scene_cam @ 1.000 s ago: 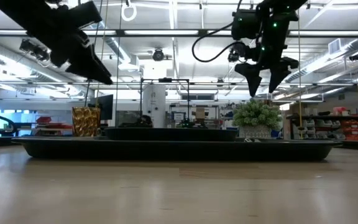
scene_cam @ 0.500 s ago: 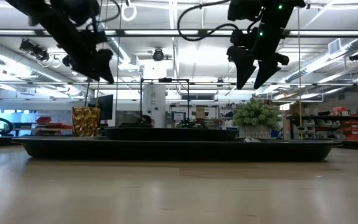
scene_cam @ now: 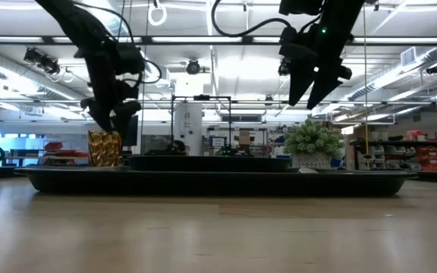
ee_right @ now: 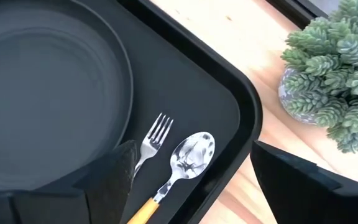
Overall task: Pick and place plate/cup/fork/spoon on tray
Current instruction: Put the brown glass on the black serving tray to the top left of the black plate
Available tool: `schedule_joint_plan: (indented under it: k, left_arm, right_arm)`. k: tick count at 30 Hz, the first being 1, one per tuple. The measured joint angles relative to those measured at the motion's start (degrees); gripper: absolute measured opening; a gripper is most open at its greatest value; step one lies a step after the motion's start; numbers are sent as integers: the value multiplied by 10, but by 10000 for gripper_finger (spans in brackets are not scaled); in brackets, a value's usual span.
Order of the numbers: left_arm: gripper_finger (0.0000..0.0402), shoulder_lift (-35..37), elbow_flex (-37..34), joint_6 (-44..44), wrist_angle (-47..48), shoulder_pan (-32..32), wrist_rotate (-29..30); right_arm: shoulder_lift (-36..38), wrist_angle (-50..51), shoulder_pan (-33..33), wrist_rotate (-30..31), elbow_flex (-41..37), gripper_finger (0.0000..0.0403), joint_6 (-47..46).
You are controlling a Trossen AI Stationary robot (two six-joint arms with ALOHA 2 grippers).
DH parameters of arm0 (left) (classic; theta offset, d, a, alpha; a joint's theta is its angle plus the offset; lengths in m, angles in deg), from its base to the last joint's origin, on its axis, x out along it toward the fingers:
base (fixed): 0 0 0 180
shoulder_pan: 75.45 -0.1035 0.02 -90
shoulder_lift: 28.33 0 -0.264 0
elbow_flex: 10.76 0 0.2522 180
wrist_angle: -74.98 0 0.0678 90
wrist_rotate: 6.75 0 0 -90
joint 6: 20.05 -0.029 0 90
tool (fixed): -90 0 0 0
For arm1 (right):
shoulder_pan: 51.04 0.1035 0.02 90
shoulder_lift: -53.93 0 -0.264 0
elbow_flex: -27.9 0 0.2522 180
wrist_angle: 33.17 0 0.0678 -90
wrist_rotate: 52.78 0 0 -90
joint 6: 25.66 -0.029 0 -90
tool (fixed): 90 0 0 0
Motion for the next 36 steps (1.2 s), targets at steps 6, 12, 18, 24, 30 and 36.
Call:
schedule_joint_plan:
  k: [6,12,18,24,30,36]
  left_arm:
    - [297,-57,22,0,-20,-23,0]
    - [295,-67,23,2,-47,-23,6]
    - [290,-67,23,4,-18,-26,6]
    - [234,-70,22,6,11,-34,8]
    - [158,-70,22,10,-15,-39,11]
    - [129,-70,22,9,-40,-38,9]
  right_arm:
    - [0,1,15,0,0,316,0]
    - [0,3,30,-1,0,314,1]
    - [0,3,34,-1,0,313,2]
    - [0,3,48,0,0,313,-11]
    - [0,3,71,4,0,311,-35]
    - [0,5,89,7,0,291,-56]
